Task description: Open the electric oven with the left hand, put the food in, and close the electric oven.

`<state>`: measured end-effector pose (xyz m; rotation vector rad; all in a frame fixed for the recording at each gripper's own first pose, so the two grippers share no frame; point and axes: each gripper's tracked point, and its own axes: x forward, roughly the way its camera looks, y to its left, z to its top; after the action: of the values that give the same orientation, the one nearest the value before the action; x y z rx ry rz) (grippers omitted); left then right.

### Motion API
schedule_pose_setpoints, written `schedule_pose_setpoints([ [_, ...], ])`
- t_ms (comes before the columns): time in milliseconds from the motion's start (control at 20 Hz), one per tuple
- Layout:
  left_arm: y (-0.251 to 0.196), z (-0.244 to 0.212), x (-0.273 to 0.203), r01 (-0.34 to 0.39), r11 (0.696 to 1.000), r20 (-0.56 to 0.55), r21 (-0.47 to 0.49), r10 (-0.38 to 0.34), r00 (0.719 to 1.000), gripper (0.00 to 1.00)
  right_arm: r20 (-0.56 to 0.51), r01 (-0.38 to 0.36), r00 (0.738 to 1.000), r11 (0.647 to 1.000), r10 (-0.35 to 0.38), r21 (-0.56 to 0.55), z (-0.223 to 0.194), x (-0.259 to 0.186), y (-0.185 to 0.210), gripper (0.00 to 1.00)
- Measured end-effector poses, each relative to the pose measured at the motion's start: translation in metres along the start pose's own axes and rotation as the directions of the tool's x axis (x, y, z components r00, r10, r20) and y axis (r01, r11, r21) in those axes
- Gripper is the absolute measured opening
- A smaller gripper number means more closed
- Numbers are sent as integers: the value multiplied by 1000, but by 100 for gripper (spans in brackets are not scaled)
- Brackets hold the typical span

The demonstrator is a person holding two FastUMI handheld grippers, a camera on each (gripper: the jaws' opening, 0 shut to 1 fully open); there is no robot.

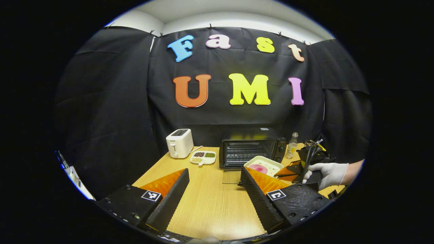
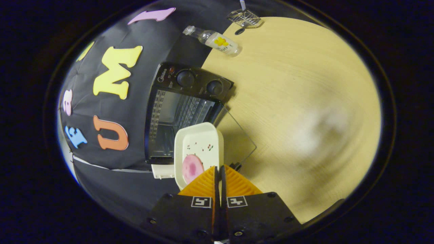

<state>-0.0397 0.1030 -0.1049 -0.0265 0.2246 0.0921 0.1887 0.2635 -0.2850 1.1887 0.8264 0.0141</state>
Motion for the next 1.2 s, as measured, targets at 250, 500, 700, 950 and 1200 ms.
schedule_pose_setpoints([
  [250,17,0,-8,-63,998,-5,-7,63,998,97,21,-10,1000,1000,9,23,13,35,23,4],
  [500,30,-8,-15,-132,991,-29,-23,132,991,97,54,-46,998,999,45,14,33,74,47,4],
  [700,40,-11,-19,-191,981,-44,-30,190,981,98,71,-85,994,996,86,-21,45,102,64,4],
  [950,43,-14,-25,-236,971,-58,-32,234,970,98,116,-195,973,980,199,-47,63,114,90,8],
  [1200,43,-17,-25,-243,969,-59,-50,240,969,98,103,-208,970,970,220,-123,61,95,90,49],
])
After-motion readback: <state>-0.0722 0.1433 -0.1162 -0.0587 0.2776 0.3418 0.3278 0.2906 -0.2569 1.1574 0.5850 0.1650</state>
